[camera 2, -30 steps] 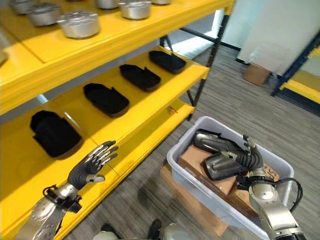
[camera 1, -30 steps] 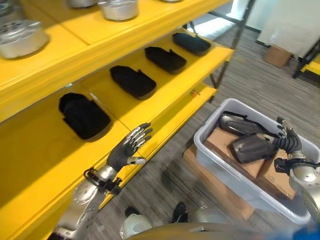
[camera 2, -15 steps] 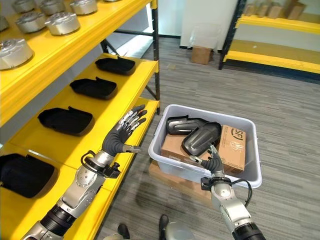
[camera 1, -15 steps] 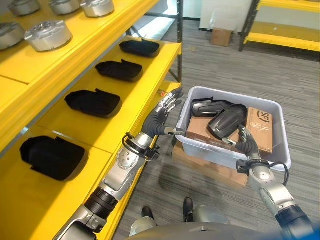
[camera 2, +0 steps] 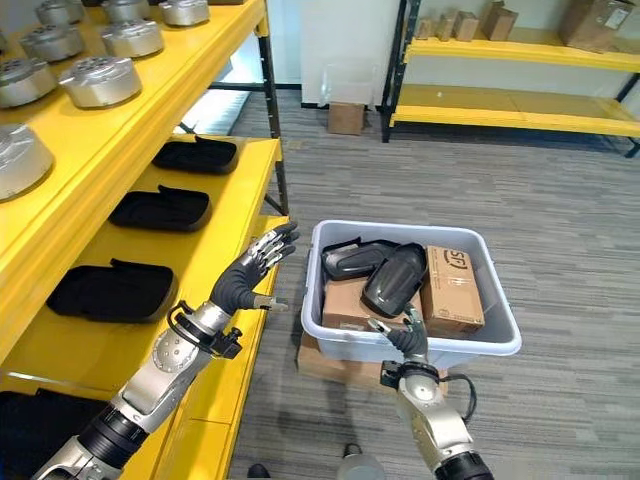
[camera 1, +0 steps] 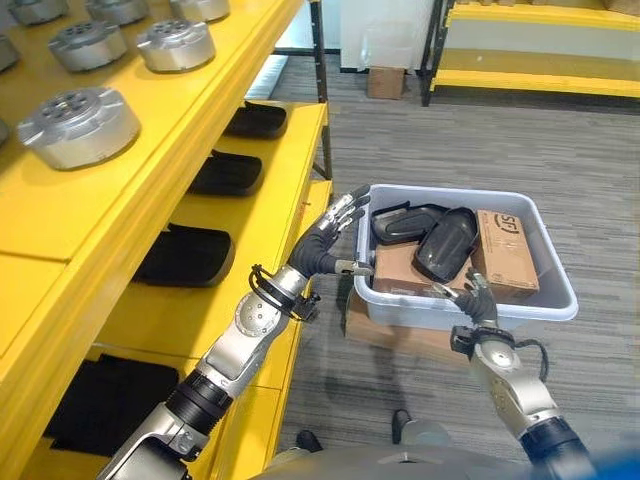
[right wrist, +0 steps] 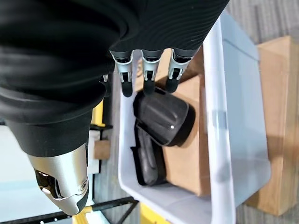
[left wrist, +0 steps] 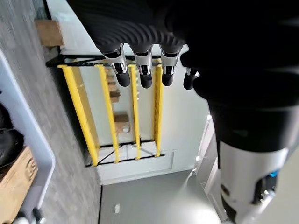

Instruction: Move parts from the plastic box to the shelf.

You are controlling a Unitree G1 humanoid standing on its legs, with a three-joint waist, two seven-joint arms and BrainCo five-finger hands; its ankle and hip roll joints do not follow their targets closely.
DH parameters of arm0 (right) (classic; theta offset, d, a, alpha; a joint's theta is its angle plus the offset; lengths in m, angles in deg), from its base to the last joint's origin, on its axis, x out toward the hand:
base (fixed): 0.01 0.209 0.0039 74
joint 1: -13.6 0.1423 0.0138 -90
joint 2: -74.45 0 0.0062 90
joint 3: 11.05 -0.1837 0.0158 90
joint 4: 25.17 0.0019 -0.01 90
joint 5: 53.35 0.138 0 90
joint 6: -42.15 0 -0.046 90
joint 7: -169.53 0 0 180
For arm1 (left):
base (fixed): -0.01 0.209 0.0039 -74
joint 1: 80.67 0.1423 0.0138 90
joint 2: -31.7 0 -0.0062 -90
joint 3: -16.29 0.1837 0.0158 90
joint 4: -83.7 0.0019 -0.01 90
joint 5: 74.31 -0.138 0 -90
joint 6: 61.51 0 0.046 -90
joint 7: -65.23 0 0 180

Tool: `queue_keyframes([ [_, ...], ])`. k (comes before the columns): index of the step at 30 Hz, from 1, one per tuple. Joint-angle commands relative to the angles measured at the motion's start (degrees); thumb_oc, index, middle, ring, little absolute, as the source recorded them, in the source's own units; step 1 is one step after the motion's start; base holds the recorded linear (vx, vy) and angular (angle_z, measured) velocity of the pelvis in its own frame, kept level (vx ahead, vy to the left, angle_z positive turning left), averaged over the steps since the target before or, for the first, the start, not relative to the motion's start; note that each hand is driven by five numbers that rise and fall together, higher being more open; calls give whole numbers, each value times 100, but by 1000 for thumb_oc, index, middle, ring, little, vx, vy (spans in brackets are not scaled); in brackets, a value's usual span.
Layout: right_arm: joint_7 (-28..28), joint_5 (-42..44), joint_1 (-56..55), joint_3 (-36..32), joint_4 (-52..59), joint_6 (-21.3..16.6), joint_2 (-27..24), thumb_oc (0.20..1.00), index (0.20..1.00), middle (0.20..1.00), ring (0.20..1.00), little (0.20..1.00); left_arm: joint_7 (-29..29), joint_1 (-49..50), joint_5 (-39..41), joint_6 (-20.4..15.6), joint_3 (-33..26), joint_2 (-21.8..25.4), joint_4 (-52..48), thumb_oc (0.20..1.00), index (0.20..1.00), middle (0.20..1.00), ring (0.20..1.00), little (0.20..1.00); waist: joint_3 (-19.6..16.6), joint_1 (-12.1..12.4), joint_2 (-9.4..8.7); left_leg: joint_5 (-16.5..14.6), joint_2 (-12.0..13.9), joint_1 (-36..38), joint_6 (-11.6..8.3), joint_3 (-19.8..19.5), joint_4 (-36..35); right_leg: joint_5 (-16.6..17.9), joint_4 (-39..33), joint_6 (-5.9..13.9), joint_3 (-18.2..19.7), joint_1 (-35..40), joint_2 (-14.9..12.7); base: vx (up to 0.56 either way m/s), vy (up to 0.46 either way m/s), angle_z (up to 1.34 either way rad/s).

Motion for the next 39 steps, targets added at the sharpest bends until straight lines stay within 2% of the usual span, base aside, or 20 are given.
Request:
queue_keyframes([
  [1, 104, -182, 609, -36, 31, -176, -65, 1000, 1000, 1000, 1000, 1000, -298, -2, -336, -183, -50, -8, -299, 1000, 1000, 1000, 1000, 1000, 44, 339, 4, -340, 415, 129, -179, 24, 254, -389, 797, 443, -925, 193, -547, -119, -251, -130],
  [2, 129, -186, 710, 80, 7, -103, -51, 1000, 1000, 1000, 1000, 1000, -423, 32, -332, -175, -96, 40, -308, 1000, 1000, 1000, 1000, 1000, 83, 432, 15, -354, 489, 111, -186, 109, 361, -433, 849, 378, -1150, 207, -577, -81, -229, -112],
  [4, 166, -183, 763, 146, -7, -68, -40, 1000, 1000, 1000, 1000, 1000, -533, 45, -294, -161, -135, 54, -297, 1000, 1000, 1000, 1000, 1000, 113, 465, 15, -360, 540, 75, -197, 104, 463, -469, 877, 332, -1168, 213, -556, -44, -296, -62],
  [5, 190, -251, 871, 263, -26, -20, -51, 1000, 1000, 1000, 1000, 1000, -899, 98, -158, -177, -280, 27, -208, 1000, 1000, 1000, 1000, 1000, 175, 477, 0, -326, 782, -86, -293, 64, 744, -581, 871, 156, -1060, 253, -401, -24, -342, -55],
  [8, 178, -235, 967, 288, -109, 31, -55, 1000, 1000, 1000, 1000, 1000, -1144, 121, -69, -218, -354, -75, -81, 1000, 1000, 1000, 1000, 1000, 187, 462, -17, -270, 986, -181, -387, 70, 898, -595, 775, 48, -1015, 324, -320, 7, -258, -64],
  [10, 150, -186, 1107, 276, -257, 141, -60, 1000, 1000, 1000, 1000, 1000, -1400, 161, -68, -168, -471, -249, 79, 1000, 1000, 1000, 1000, 1000, 183, 432, -61, -166, 1259, -200, -511, 80, 1036, -567, 621, -66, -960, 405, -224, 76, -384, -67],
  [11, 66, -183, 1235, 254, -364, 252, -80, 1000, 1000, 1000, 1000, 1000, -1406, 163, -49, -144, -551, -382, 196, 1000, 1000, 1000, 1000, 1000, 171, 417, -105, -5, 1491, -191, -643, 98, 1287, -555, 461, -157, -957, 482, -132, 123, -373, -31],
  [14, -68, -144, 1320, 246, -439, 378, -113, 1000, 1000, 1000, 1000, 1000, -1431, 158, -93, -90, -556, -481, 221, 1000, 1000, 1000, 1000, 1000, 198, 435, -142, 76, 1595, -301, -741, 33, 1773, -531, 244, -258, -937, 603, 0, 142, -309, -40],
  [15, -158, -131, 1337, 281, -487, 376, -88, 1000, 1000, 1000, 1000, 1000, -1497, 176, -76, -88, -505, -534, 248, 1000, 1000, 1000, 1000, 1000, 238, 478, -151, -171, 1241, -439, -622, -86, 1885, -483, 97, -261, -867, 654, 115, 182, -268, -39],
  [17, -230, -189, 1311, 328, -495, 342, -35, 1000, 1000, 1000, 1000, 1000, -1535, 188, -166, -89, -439, -562, 215, 1000, 1000, 1000, 1000, 1000, 281, 503, -149, -362, 854, -595, -463, -50, 1781, -430, -68, -227, -836, 710, 213, 150, -179, -33],
  [18, -229, -197, 1296, 333, -478, 346, -25, 1000, 1000, 1000, 1000, 1000, -1536, 191, -232, -94, -425, -562, 205, 1000, 1000, 1000, 1000, 1000, 286, 503, -150, -381, 794, -623, -434, -26, 1747, -421, -98, -219, -835, 722, 225, 204, -126, -25],
  [19, -268, -188, 1202, 367, -394, 401, 26, 1000, 1000, 1000, 1000, 1000, -1564, 170, -1116, -124, -338, -461, 96, 1000, 1000, 1000, 1000, 1000, 331, 498, -126, -366, 553, -822, -327, 63, 1512, -415, -166, -208, -789, 762, 319, 174, -68, -15],
  [22, -317, -143, 1080, 416, -356, 315, -8, 1000, 1000, 1000, 1000, 1000, -1443, 198, -990, -254, -190, -338, -11, 1000, 1000, 1000, 1000, 1000, 366, 505, -92, -172, 427, -1006, -288, 208, 1208, -415, -146, -193, -828, 761, 399, 164, -39, 5],
  [25, -388, -17, 811, 548, -258, 126, -13, 1000, 1000, 1000, 1000, 1000, -1546, 438, -810, -278, -168, -144, -274, 1000, 1000, 1000, 1000, 1000, 423, 556, 5, 116, 331, -1301, -222, 606, 1044, -507, -22, -240, -1017, 742, 574, 174, -64, 13],
  [27, -433, -51, 735, 609, -230, 9, -5, 1000, 1000, 1000, 1000, 1000, -1566, 552, -762, -267, -208, -49, -318, 1000, 1000, 1000, 1000, 1000, 454, 618, 0, 47, 259, -1368, -149, 587, 1124, -579, 64, -274, -1025, 714, 635, 181, -66, 4],
  [29, -575, -138, 726, 638, -218, -98, 4, 1000, 1000, 1000, 1000, 1000, -1524, 772, -678, -315, -333, 36, -273, 1000, 1000, 1000, 1000, 1000, 480, 789, -40, -149, 19, -1348, -5, 303, 1105, -724, 186, -287, -952, 699, 755, 198, -25, -8],
  [33, -868, -173, 637, 568, -209, -84, -45, 1000, 1000, 1000, 1000, 1000, -1187, 1044, -804, -425, -589, 153, -92, 1000, 1000, 1000, 1000, 1000, 480, 940, -157, -382, -157, -1242, 154, 139, 1080, -1033, 465, -289, -988, 766, 823, 216, 20, -22],
  [35, -954, -251, 627, 541, -223, -93, -53, 1000, 1000, 1000, 1000, 1000, -1134, 1098, -743, -460, -637, 182, -78, 1000, 1000, 1000, 1000, 1000, 463, 958, -171, -379, -194, -1208, 167, 104, 1000, -1060, 547, -260, -998, 756, 821, 153, 48, 16],
  [37, -1024, -345, 566, 516, -165, -60, -94, 1000, 1000, 1000, 1000, 1000, -1028, 1144, -658, -500, -745, 238, -54, 1000, 1000, 1000, 1000, 1000, 433, 1012, -228, -407, -278, -1165, 236, 52, 835, -1002, 811, -137, -1071, 735, 789, 164, 91, 24],
  [39, -996, -354, 528, 500, -179, -74, -86, 1000, 1000, 1000, 1000, 1000, -920, 1115, -651, -510, -800, 263, -2, 1000, 1000, 1000, 1000, 1000, 423, 1028, -284, -495, -427, -1114, 397, -51, 697, -704, 1571, 146, -1037, 538, 714, 169, 110, 17],
])
